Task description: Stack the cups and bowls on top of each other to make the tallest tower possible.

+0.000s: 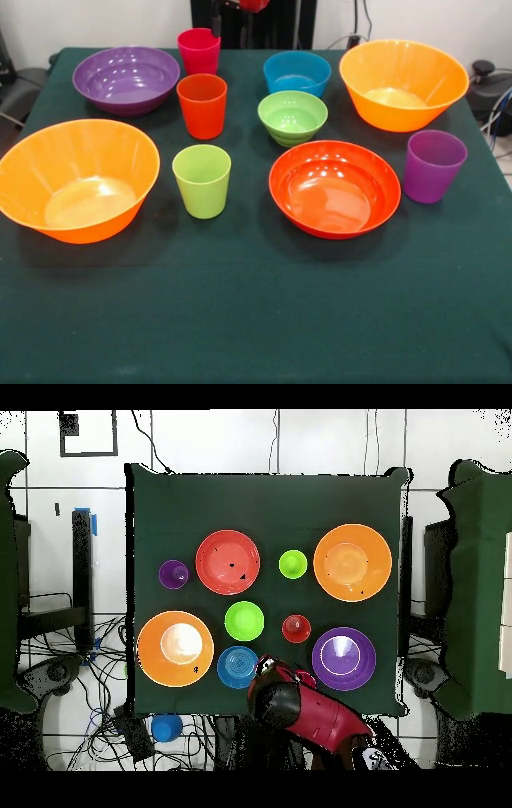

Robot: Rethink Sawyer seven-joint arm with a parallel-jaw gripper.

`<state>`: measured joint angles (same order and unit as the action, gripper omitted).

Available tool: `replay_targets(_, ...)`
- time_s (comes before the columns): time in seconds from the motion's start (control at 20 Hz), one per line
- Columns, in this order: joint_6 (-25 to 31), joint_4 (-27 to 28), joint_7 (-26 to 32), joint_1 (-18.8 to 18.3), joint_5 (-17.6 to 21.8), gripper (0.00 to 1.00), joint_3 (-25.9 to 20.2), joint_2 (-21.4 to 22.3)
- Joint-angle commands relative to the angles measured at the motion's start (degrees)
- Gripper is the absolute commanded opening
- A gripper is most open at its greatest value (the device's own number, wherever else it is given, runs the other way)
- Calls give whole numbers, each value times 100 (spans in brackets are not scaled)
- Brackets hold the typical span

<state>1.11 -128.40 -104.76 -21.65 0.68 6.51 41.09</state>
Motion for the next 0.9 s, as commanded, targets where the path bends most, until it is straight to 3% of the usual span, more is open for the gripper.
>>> replay_targets(0.05,-644,-373,-894,-70,409,100,-350,-464)
replay_targets(0.55,-1053,-426,-827,-304,772,100,-149,-759)
replay_targets(0.9,-1006,-373,-755,-432,915,100,-67,-736)
